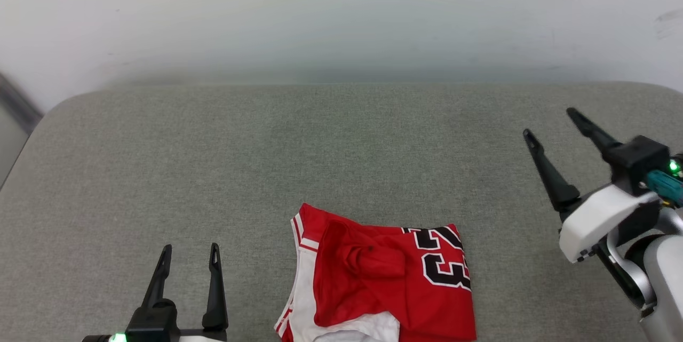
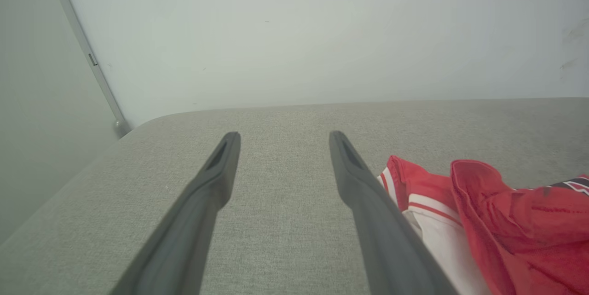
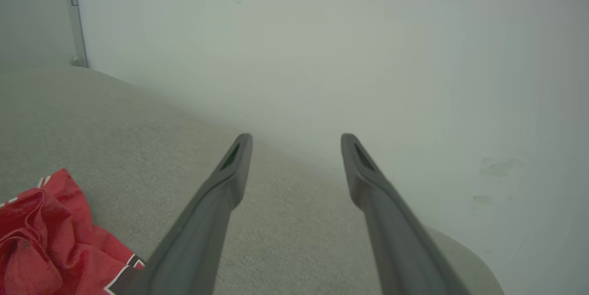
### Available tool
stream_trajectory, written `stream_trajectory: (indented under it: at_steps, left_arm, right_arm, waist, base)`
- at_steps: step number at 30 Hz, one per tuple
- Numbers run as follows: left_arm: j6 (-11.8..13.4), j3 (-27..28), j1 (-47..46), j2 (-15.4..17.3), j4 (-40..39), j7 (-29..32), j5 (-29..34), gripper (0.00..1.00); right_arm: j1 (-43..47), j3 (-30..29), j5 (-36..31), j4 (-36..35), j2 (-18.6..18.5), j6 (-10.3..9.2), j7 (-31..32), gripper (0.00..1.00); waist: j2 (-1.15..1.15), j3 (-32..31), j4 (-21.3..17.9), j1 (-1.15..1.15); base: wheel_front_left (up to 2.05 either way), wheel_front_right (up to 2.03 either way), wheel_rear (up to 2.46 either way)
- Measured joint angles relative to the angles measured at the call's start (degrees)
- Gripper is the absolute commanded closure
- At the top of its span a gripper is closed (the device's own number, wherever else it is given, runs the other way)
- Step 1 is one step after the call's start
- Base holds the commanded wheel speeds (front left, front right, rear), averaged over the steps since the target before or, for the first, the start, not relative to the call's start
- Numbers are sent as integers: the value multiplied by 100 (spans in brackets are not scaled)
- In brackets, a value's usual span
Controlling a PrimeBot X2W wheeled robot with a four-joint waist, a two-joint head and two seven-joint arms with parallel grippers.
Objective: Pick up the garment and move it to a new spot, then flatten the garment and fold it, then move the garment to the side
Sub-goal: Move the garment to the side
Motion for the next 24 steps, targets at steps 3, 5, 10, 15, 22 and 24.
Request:
stream_trajectory:
  at_steps: [3, 5, 10, 15, 22, 24]
  left_arm:
    - [-27, -2, -29, -2, 8, 0, 0, 0]
    - [-36, -3, -66, -2, 10, 0, 1, 0]
    - [-84, -45, -193, -7, 14, 0, 2, 0]
    - [-102, -92, -385, -9, -9, 0, 3, 0]
    - [-129, -152, -649, -16, -47, 0, 3, 0]
    - [-135, -171, -708, -18, -46, 0, 1, 0]
  right_arm:
    - [-239, 528, 670, 194, -292, 0, 1029, 0]
    - [-342, 794, 1226, 298, -445, 0, 1688, 0]
    - [-394, 1343, 2644, 567, -867, 0, 3290, 0]
    - [-346, 1475, 3829, 649, -965, -1, 3988, 0]
    - [-261, 1628, 4854, 925, -780, -1, 4257, 0]
    - [-282, 1730, 4910, 1012, -730, -1, 4251, 0]
  waist:
    - [0, 47, 43, 0]
    - [0, 78, 68, 0]
    - [0, 199, 142, 0]
    - [0, 393, 238, 0]
    - [0, 793, 393, 0]
    - [0, 891, 429, 0]
  base:
    - [0, 0, 0]
    - [0, 0, 0]
    - [0, 0, 0]
    - [0, 0, 0]
    - [0, 0, 0]
    - [0, 0, 0]
